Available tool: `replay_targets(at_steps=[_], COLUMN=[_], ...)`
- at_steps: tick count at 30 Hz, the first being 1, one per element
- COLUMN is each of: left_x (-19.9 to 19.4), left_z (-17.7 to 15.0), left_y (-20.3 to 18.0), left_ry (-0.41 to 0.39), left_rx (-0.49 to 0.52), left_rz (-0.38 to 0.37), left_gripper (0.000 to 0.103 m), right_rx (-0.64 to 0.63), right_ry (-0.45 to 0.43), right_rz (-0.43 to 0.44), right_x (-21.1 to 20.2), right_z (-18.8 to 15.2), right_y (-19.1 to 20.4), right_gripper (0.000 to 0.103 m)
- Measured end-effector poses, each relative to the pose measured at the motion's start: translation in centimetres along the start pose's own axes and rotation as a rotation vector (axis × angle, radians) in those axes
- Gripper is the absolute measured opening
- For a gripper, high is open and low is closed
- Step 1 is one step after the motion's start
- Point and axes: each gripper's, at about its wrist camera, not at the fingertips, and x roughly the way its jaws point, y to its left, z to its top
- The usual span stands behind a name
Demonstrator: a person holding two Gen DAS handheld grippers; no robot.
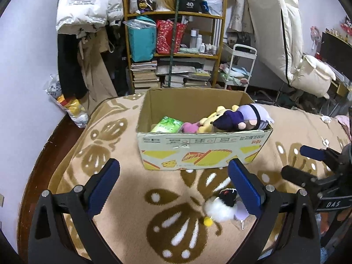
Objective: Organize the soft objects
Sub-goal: 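Move the left tool to the penguin keychain plush while the right tool approaches the clear bag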
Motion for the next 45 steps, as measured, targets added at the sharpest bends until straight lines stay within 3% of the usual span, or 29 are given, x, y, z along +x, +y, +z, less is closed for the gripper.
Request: replay_targets(at_steps=[5,20,45], left_x=[2.4,6.6,9.9], left_z=[-0.2,-1.8,-3.9], left_y=[-0.7,-2.8,-4.2], left_ry=[0.099,0.226,0.386], left_rx=[-0.003,0.091,0.109], left_rz=[-0.033,-0.075,-0.158], left_gripper=[0.098,0.097,0.097], right_rx=[-0.017,-0.021,-0.134], right_ry=[0.059,0.280,0.416], right_rz=[-0.004,-0.004,0.019], right_x=[1.7,6.0,8.6], right_z=[-0.4,-2.2,-3.7], right_y=[0.5,0.8,3.4], right_gripper=[0.103,0.103,0.103])
